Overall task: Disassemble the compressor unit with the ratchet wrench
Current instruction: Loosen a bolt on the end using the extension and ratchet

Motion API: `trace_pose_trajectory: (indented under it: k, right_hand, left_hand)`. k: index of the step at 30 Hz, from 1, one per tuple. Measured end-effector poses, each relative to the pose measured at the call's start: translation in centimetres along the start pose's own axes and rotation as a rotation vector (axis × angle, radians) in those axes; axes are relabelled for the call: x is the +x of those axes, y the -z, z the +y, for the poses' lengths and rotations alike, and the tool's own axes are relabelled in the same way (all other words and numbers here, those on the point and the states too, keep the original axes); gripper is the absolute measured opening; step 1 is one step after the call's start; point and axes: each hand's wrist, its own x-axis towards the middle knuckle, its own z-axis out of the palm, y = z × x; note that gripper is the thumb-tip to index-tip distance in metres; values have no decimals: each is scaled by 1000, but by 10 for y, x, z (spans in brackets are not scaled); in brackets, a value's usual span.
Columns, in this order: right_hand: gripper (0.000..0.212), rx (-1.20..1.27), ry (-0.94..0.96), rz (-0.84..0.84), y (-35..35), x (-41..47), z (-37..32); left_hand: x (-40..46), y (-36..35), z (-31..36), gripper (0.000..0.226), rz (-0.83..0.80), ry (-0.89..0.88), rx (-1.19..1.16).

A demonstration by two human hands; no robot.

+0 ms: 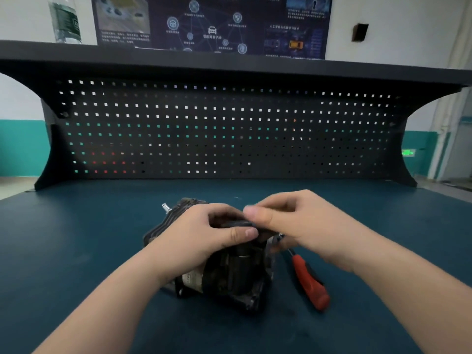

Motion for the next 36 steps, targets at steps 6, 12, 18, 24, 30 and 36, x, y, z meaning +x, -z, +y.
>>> trace_pose_trajectory:
  k: [6,12,18,24,30,36]
  right_hand:
    - [39,240,-35,-51,3,9,4]
    - [31,441,-41,-38,8,13,10]
    - [32,634,-72,193,20,24,19]
    - [18,605,-34,866,120,49,80]
    - [19,355,-400,1124,158,68,162]
    - [24,-110,-667,1200,154,102,182]
  left_hand:
    - [3,-5,-4,54,142,37,-103]
    - [5,-12,0,55,274,-7,-236]
    - [4,-12,-2,54,255,-80,-39]
    - [-1,-12,-8,64,-100,-50,499]
    - [-2,-19,-12,58,-115,-57,675]
    - [-1,-25,-14,44,-6,-118,706]
